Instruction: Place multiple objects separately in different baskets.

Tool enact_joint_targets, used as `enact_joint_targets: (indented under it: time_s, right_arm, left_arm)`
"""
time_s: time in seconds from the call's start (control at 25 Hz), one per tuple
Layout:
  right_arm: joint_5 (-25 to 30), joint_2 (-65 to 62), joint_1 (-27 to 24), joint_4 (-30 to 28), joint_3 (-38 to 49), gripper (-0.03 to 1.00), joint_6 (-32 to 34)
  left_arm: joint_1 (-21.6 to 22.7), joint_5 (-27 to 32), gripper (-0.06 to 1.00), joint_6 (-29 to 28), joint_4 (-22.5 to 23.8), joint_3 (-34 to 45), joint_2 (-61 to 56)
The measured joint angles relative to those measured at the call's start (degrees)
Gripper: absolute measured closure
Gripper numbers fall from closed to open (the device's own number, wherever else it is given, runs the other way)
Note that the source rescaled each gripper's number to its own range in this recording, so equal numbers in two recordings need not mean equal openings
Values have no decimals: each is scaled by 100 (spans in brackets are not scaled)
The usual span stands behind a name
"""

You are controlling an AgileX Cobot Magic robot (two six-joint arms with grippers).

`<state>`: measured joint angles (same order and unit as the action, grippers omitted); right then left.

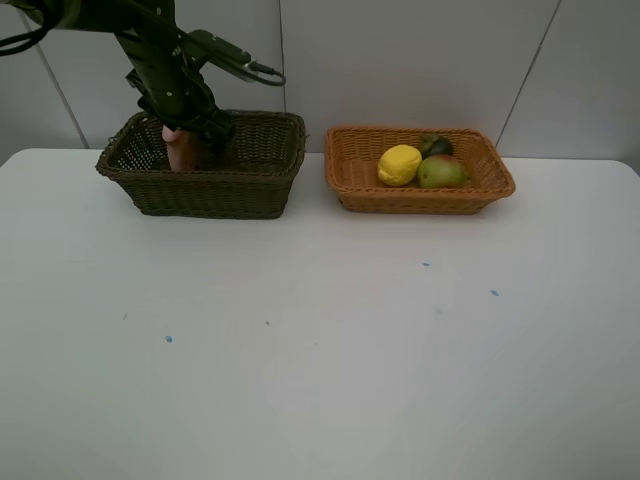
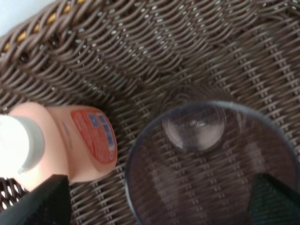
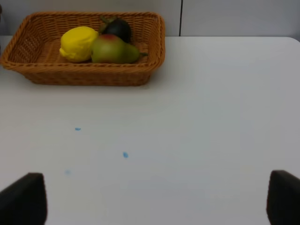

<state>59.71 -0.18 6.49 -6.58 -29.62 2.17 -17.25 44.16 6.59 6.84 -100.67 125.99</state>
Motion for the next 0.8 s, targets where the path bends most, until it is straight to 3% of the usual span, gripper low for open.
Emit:
enact_joint_targets:
  time_s: [0.32,0.68,0.8]
  right_arm:
    - [0,0,0,0,0,-3,0]
    - [0,0,0,5,0,-3,0]
    - [0,0,0,5,0,-3,0]
  left_arm:
    - [0,418,-5,0,-5,0,-277]
    - [-39,1507,-5,-36,-5,9,-1293]
    - [-102,1727,-5,-134,1,330,-1846]
